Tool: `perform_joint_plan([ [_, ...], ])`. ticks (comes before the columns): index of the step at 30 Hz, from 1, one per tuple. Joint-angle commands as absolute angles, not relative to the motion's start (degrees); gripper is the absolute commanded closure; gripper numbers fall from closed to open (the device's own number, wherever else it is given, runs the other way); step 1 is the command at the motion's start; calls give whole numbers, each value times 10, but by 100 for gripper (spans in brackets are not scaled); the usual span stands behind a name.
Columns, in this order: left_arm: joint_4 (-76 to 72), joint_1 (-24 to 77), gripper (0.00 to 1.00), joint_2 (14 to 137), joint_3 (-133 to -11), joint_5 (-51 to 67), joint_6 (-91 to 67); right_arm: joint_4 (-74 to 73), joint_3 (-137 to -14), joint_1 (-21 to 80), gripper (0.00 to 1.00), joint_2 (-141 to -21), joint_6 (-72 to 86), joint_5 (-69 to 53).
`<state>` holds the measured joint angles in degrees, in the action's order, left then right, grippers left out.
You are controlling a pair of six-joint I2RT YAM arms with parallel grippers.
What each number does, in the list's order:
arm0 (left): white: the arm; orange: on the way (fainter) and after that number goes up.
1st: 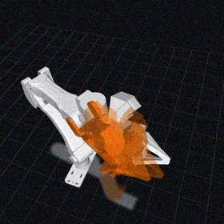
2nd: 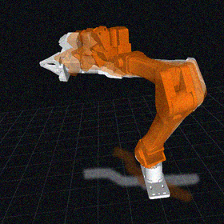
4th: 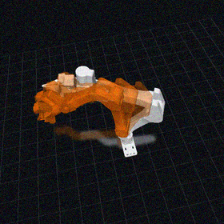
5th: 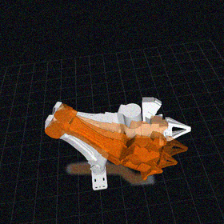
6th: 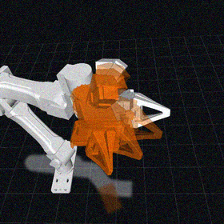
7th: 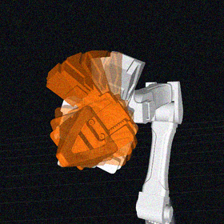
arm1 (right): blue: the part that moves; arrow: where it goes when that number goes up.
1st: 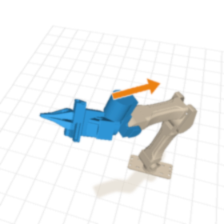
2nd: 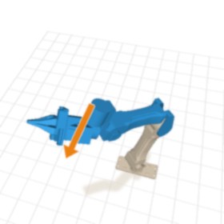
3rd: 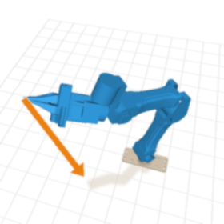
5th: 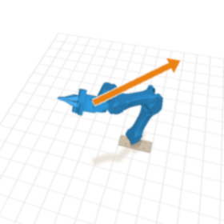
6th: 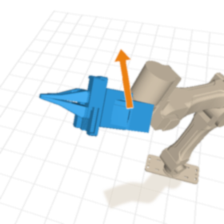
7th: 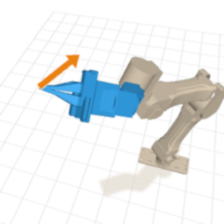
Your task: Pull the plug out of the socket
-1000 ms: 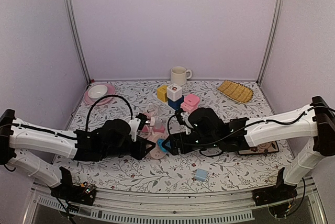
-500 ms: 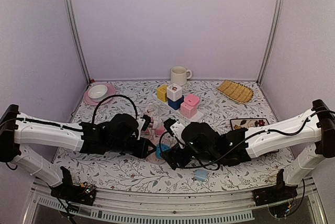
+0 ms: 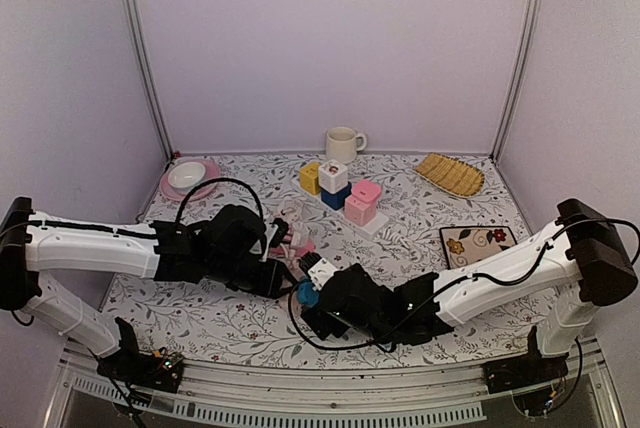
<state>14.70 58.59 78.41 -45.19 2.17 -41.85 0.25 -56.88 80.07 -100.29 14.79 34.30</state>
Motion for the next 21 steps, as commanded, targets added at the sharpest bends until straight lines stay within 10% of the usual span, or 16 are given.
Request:
perform_joint_plan([
  [1, 142, 579, 100, 769, -467, 40, -423, 3, -591, 803, 1, -1023, 165, 445],
  [21, 136, 578, 100, 762, -454, 50, -419, -7, -574, 800, 22, -978, 171, 439],
])
